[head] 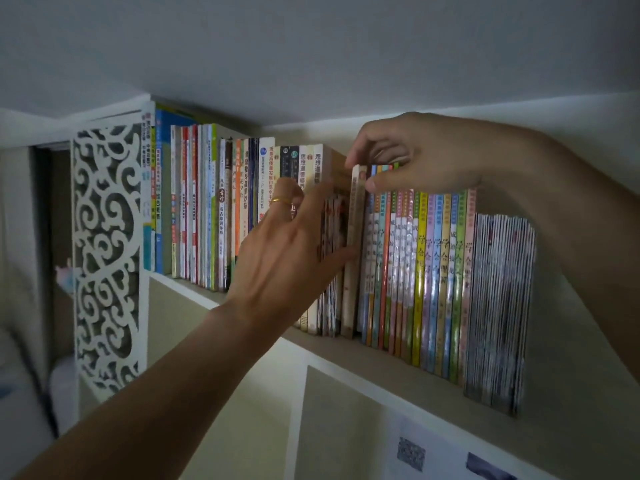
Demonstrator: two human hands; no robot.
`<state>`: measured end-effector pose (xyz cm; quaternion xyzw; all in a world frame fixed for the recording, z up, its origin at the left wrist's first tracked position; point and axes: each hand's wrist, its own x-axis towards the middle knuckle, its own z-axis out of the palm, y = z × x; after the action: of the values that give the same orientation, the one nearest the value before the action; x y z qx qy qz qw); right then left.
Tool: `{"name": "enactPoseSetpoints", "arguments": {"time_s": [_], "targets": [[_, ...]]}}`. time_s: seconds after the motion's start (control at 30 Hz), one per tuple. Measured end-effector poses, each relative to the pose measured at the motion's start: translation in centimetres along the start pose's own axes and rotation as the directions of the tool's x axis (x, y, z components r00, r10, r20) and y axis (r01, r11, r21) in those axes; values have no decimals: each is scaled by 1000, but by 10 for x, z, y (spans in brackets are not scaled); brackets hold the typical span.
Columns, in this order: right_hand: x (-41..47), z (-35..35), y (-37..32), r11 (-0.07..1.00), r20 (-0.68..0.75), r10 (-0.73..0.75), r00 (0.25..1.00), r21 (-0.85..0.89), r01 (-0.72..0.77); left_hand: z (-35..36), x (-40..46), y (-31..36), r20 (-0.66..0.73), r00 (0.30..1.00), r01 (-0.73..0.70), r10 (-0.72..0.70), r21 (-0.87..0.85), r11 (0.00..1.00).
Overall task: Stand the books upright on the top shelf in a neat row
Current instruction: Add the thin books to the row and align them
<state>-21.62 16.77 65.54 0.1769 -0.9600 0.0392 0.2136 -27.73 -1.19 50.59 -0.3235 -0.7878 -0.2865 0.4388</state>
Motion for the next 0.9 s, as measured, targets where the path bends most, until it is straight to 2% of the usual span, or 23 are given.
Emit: {"name": "enactPoseSetpoints", "arguments": {"time_s": [0.17, 0.43, 0.57, 0.7, 0.77, 0.9], "targets": [[2, 0, 0, 998, -10, -14, 1000, 53, 14, -5, 7, 10, 15, 1000, -26, 25, 55, 998], [-3, -1, -4, 991, -8, 4, 1000, 136, -3, -6, 27, 25, 23, 988, 153, -152, -47, 987], [-4, -1, -4, 988, -15, 14, 1000, 156, -11, -6, 28, 30, -60, 980, 186, -191, -82, 979], [-3, -1, -5, 987, -13, 18, 1000, 158, -16, -2, 20, 33, -178, 975, 121, -131, -68, 990], [-4, 0, -5, 987, -4, 18, 1000, 158, -18, -2, 20, 34, -186, 973, 129, -140, -69, 989], [-4, -2, -7, 987, 4, 33, 999, 159, -33, -13, 17, 30, -185, 959, 174, -216, -222, 960]]}}
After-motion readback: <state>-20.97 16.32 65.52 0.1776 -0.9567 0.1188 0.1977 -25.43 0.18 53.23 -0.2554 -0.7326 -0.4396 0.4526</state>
